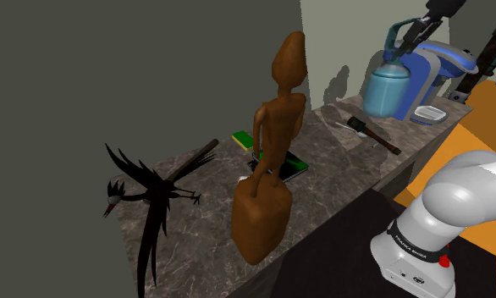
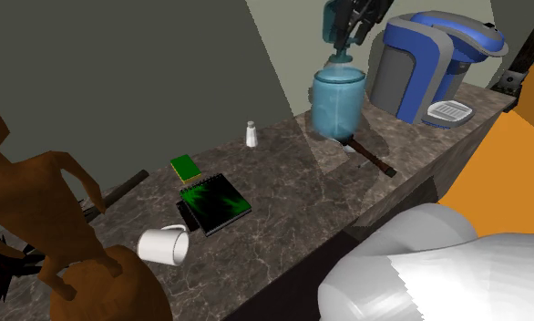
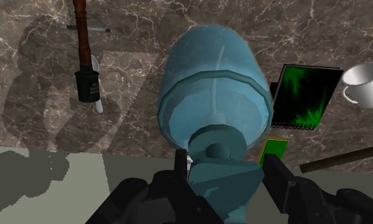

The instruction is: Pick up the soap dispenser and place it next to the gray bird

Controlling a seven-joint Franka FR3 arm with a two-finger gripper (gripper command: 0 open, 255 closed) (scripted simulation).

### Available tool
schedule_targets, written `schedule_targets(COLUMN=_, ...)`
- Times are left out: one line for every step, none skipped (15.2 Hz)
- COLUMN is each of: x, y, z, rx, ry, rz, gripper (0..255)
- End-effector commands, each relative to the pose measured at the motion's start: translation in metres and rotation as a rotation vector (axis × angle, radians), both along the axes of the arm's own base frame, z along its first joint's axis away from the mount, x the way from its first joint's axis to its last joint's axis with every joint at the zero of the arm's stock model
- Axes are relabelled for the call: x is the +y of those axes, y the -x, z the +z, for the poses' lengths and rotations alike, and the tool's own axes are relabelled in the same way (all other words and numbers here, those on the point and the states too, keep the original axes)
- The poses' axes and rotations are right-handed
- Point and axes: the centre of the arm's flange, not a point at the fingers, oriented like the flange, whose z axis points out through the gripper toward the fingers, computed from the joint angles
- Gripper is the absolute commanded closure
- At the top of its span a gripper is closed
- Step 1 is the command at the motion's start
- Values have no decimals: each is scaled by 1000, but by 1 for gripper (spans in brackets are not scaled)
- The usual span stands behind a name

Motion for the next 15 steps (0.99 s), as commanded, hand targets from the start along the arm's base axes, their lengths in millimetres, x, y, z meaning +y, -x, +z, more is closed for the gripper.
schedule_targets(x=0, y=0, z=10, rx=-1, ry=0, rz=0, gripper=255)
schedule_targets(x=0, y=0, z=16, rx=-1, ry=0, rz=0, gripper=255)
schedule_targets(x=0, y=0, z=21, rx=-1, ry=0, rz=0, gripper=255)
schedule_targets(x=0, y=0, z=26, rx=-1, ry=0, rz=0, gripper=255)
schedule_targets(x=0, y=0, z=32, rx=-1, ry=0, rz=0, gripper=255)
schedule_targets(x=0, y=0, z=37, rx=-1, ry=0, rz=0, gripper=255)
schedule_targets(x=0, y=0, z=42, rx=-1, ry=0, rz=0, gripper=255)
schedule_targets(x=0, y=0, z=47, rx=-1, ry=0, rz=0, gripper=255)
schedule_targets(x=0, y=0, z=53, rx=-1, ry=0, rz=0, gripper=255)
schedule_targets(x=0, y=0, z=58, rx=-1, ry=0, rz=0, gripper=255)
schedule_targets(x=0, y=0, z=63, rx=-1, ry=0, rz=0, gripper=255)
schedule_targets(x=0, y=0, z=69, rx=-1, ry=0, rz=0, gripper=255)
schedule_targets(x=0, y=0, z=74, rx=-1, ry=0, rz=0, gripper=255)
schedule_targets(x=0, y=0, z=79, rx=-1, ry=0, rz=0, gripper=255)
schedule_targets(x=0, y=0, z=84, rx=-1, ry=0, rz=0, gripper=255)
